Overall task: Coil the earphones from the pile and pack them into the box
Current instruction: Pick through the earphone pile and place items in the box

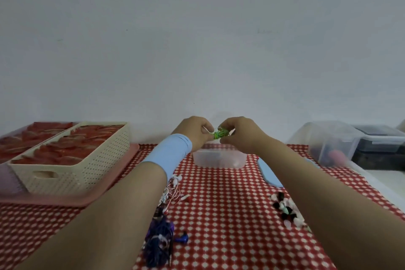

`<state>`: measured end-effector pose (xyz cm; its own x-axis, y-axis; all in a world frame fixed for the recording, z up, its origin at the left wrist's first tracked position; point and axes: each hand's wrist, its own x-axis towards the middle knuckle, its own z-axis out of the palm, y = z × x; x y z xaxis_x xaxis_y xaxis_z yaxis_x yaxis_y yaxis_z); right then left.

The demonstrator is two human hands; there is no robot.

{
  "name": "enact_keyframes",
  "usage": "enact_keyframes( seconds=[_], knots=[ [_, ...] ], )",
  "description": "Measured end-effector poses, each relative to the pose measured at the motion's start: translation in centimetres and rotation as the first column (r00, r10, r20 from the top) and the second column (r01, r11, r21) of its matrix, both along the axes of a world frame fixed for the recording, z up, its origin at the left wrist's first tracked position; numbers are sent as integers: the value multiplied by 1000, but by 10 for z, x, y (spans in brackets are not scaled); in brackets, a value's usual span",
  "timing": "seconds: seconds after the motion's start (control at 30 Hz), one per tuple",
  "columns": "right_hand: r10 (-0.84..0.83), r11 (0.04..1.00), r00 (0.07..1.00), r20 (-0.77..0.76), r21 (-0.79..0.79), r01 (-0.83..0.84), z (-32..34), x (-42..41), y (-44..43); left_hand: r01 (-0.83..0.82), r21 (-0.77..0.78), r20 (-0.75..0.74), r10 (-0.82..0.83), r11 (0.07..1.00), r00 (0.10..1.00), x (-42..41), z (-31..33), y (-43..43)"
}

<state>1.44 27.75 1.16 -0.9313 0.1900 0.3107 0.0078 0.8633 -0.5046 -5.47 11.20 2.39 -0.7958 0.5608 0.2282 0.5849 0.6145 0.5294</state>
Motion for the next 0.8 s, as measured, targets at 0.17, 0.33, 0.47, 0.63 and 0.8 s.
enact_keyframes(
  seconds=[0.17,0.33,0.47,0.63,0.8],
  knots=[
    [-8,994,992,127,105,-6,-21,-42,-2,-50,-128,-41,45,990,998,-31,-21,0],
    [5,999,983,185,44,-14,-28,-57,-5,-42,-113,-48,36,993,998,-50,-30,-14],
    [-13,999,994,106,41,9,-23,-52,-9,-24,-91,-69,18,996,997,-47,-33,-27],
    [68,996,996,-51,57,-65,-11,-28,-43,-19,-70,-51,16,997,999,-25,-27,-51],
    [223,963,963,152,118,-242,-14,1,-96,-36,-165,-6,35,986,999,2,-27,-92]
  ],
)
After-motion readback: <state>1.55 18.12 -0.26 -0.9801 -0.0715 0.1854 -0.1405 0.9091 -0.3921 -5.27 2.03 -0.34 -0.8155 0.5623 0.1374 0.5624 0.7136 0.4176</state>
